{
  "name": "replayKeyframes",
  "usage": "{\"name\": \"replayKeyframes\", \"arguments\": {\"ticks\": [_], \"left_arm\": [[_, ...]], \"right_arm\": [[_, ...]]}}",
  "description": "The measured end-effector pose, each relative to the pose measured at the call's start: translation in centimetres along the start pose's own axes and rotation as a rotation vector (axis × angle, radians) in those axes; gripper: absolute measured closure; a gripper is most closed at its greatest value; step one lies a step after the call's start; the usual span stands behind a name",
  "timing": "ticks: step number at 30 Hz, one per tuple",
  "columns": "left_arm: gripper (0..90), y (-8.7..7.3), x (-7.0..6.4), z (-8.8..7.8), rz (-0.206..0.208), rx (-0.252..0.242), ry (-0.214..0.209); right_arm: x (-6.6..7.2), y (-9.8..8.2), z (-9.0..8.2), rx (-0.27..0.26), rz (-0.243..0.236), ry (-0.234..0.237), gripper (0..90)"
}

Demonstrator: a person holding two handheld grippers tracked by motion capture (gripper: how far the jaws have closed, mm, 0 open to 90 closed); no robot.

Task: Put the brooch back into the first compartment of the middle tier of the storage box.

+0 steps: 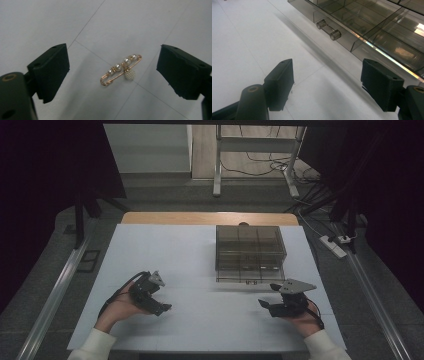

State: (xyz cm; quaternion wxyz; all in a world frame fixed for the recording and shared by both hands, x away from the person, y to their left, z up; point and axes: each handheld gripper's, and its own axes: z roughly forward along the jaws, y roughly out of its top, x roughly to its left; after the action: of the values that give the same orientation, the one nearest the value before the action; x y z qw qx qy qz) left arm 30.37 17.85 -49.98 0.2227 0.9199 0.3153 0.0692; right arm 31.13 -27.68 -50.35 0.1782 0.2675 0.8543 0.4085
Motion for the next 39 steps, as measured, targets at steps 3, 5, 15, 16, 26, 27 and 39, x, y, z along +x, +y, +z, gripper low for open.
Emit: {"name": "replayKeyframes", "arguments": {"ticks": [3, 5, 15, 16, 26, 27, 39], "left_arm": [[11.6, 0.0, -0.1, 0.4, 0.002, 0.009, 0.005], [11.9, 0.0, 0.0, 0.6, 0.000, 0.011, -0.002], [14.1, -0.6, -0.1, 1.8, 0.008, 0.050, -0.023], [15.3, -0.6, -0.1, 1.9, 0.007, 0.049, -0.023], [30.7, -0.8, -0.2, 2.0, 0.031, 0.047, -0.046], [32.6, -0.9, -0.2, 1.9, 0.032, 0.046, -0.047], [75.6, -1.0, -1.2, 1.4, 0.086, 0.051, -0.058]], "right_arm": [[0.0, 0.0, 0.0, 0.001, 0.000, 0.000, 26.3], [0.0, 0.0, 0.0, 0.002, 0.002, 0.000, 26.3], [0.0, 0.0, 0.1, 0.008, -0.002, 0.000, 26.3], [0.0, 0.0, 0.1, 0.008, -0.002, 0.000, 26.3], [-0.1, 0.0, 0.0, 0.003, -0.002, -0.005, 26.4], [-0.1, 0.0, 0.0, 0.003, -0.002, -0.005, 26.4], [0.0, 0.0, 0.0, 0.007, -0.008, -0.006, 26.4]]}}
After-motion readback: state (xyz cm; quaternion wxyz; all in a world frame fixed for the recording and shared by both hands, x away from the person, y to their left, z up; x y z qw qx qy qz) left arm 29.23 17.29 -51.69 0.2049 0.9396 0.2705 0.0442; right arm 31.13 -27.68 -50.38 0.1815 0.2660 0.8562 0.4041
